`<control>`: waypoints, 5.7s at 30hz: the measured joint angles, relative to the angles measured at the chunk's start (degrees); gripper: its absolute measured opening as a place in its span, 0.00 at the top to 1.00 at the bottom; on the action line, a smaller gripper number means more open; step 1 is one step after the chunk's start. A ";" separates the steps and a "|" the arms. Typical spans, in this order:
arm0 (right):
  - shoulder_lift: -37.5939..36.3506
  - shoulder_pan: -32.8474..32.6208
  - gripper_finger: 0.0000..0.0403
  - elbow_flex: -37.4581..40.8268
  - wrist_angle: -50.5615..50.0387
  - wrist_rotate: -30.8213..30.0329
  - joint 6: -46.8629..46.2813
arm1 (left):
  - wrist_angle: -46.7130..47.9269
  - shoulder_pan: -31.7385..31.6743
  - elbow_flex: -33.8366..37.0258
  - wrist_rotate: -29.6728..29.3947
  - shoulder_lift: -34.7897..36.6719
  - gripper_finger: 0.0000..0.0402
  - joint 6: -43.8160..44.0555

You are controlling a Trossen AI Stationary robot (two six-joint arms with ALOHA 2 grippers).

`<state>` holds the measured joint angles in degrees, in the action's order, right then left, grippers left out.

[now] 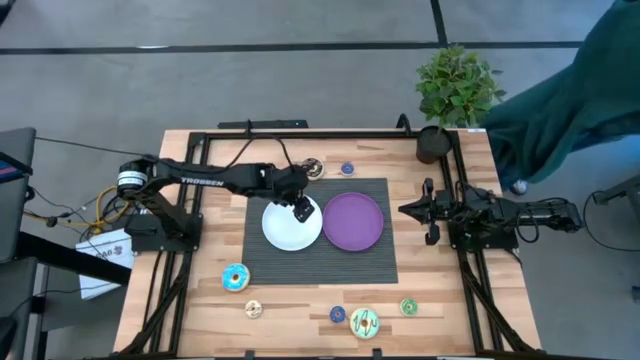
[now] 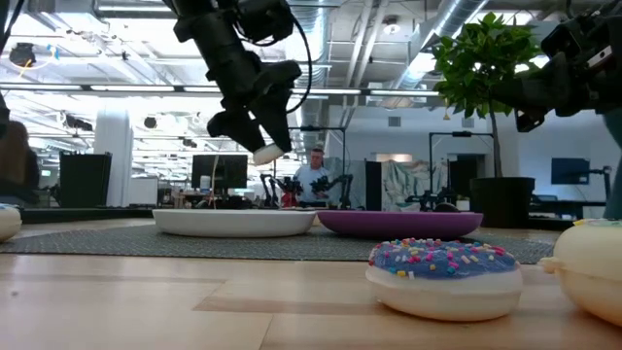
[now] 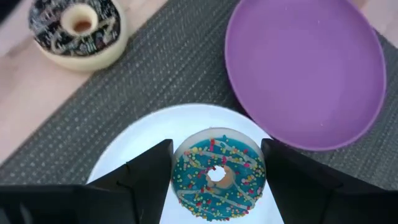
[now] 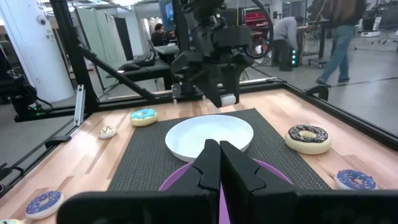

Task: Pick & Place donuts
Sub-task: Put the small light blue donut on the white plate, then put the large light blue donut on the violet plate

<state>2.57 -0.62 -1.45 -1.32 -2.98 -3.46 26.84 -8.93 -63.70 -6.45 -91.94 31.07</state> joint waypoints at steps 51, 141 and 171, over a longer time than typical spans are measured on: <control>0.02 0.00 1.00 0.00 -0.02 0.00 0.00 | 14.81 0.85 -20.41 5.40 -24.83 0.25 -7.58; 36.88 -1.10 1.00 -21.67 10.80 -7.69 -5.09 | -7.82 24.02 26.56 -13.74 49.40 0.25 -4.45; 78.20 -7.03 1.00 -68.40 -47.27 -0.80 -51.21 | 3.02 24.00 29.53 -15.05 59.95 0.25 -7.95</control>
<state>80.77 -7.65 -69.85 -48.59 -3.78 -54.68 29.87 15.07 -34.17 -21.50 -31.99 23.11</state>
